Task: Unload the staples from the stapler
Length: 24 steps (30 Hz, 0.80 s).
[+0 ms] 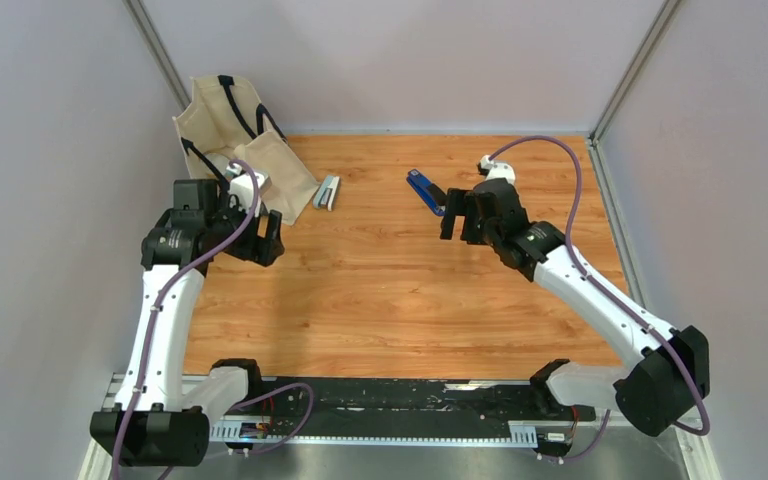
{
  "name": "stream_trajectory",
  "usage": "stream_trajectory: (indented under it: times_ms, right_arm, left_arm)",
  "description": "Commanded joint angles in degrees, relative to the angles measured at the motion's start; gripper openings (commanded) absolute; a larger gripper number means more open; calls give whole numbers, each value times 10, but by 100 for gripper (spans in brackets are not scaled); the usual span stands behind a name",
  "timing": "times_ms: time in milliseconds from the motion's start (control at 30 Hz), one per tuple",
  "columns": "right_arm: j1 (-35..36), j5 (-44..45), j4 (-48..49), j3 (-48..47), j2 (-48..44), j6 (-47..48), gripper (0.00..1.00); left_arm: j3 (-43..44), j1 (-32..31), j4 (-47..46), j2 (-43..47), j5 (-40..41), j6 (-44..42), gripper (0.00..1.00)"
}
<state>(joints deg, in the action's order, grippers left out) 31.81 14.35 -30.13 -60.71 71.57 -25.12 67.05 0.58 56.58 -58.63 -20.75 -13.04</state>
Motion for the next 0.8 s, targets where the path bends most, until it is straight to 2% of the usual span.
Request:
stream_trajectory:
  times_ms: [0,133,267,467,767]
  right_arm:
    - [3,-1,17,12,-31,7,100]
    - [4,-6,8,11,-35,13,100]
    - [6,-10,13,24,-51,28,100]
    - [28,36,10,44,-71,38,100]
    - [79,106,25,70,-96,39,100]
  left_arm:
    - [5,-26,-28,-5,10,-3,87]
    - [5,-70,-56,-23,38,-1,87]
    - [21,-87,-68,-83,43,9,88]
    - [29,-117,-114,-169,59,10,88]
    - [192,-120,-113,-372,25,33,88]
